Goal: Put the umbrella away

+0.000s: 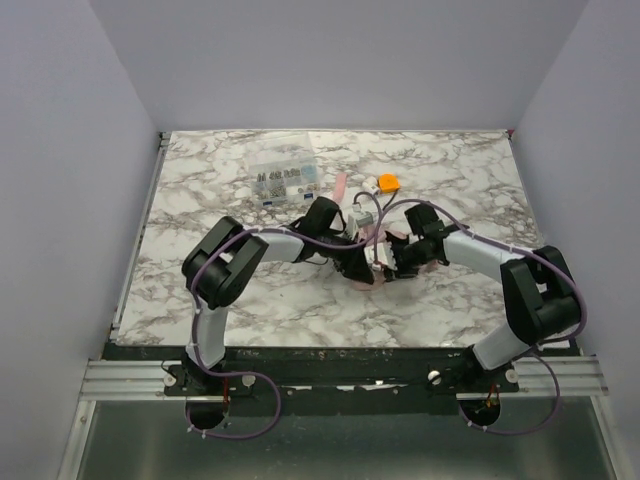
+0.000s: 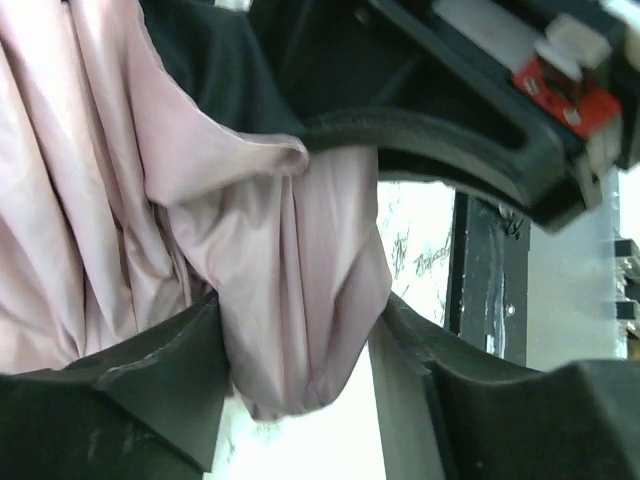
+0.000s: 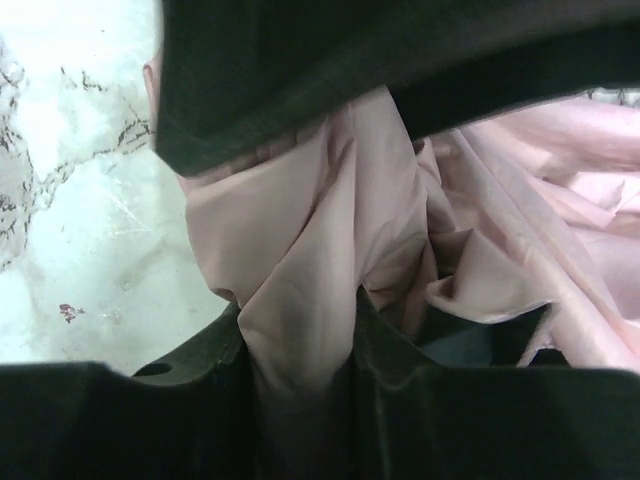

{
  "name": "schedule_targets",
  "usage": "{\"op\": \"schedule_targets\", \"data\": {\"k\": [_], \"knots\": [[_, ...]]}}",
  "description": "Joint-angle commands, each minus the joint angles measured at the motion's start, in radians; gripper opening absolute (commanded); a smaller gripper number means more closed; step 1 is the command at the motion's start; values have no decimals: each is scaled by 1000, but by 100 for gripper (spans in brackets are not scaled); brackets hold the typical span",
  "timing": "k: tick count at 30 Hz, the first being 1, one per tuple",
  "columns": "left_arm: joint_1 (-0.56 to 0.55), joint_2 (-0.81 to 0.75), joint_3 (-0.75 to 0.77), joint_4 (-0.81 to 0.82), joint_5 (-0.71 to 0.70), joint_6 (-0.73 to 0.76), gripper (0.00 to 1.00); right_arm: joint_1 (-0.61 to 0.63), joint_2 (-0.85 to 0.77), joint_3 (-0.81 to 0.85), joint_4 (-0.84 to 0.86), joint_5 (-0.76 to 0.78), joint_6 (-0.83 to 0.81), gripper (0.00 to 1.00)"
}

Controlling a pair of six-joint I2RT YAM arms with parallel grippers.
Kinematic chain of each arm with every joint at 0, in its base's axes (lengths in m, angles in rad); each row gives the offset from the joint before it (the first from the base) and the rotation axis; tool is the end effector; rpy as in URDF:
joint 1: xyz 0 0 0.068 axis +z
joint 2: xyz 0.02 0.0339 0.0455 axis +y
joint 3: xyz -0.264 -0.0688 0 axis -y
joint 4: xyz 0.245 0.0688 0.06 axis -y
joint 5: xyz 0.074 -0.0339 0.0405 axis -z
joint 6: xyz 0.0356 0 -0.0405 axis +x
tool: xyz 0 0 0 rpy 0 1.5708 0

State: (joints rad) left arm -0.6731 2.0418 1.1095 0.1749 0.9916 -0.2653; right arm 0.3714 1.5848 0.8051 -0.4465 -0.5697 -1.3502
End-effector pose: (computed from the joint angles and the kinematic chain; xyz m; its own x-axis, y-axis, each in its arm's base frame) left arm 0.2957 -0.2739 0.1236 -0.7325 0.4005 -0.5504 0.6473 0.1595 -0.7454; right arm 0.2495 0.1178 0.1500 0.2720 -0.7759 -0.5693 -0.9598 -0.1761 -0.2185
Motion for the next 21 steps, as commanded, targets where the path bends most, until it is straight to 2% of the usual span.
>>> {"op": "schedule_targets", "data": {"k": [1,6,9,10,12,13,15,16,18,21], "knots": [[0,-111,-167,-118,-55,-55,59,-15,132,11,-260,136,-45,20],[13,-303,-275,58,-162,-15,60,-15,193,75,-403,62,-37,20],[13,-428,-421,196,-259,30,61,-15,239,122,-492,17,-36,19],[12,-488,-499,282,-309,43,61,-15,255,141,-521,-4,-42,19],[-1,-622,-713,563,-393,93,61,-15,297,178,-586,-39,-43,19],[-19,-679,-809,741,-465,133,70,-16,325,198,-617,-54,-39,19],[-52,-739,-952,946,-563,206,88,-15,376,230,-664,-66,-29,19],[-60,-749,-980,973,-581,224,95,-15,398,239,-667,-68,-13,19],[-79,-757,-961,899,-586,260,98,-11,431,258,-667,-66,29,19],[-191,-751,-916,822,-669,427,99,16,457,271,-643,-43,115,18]]}}
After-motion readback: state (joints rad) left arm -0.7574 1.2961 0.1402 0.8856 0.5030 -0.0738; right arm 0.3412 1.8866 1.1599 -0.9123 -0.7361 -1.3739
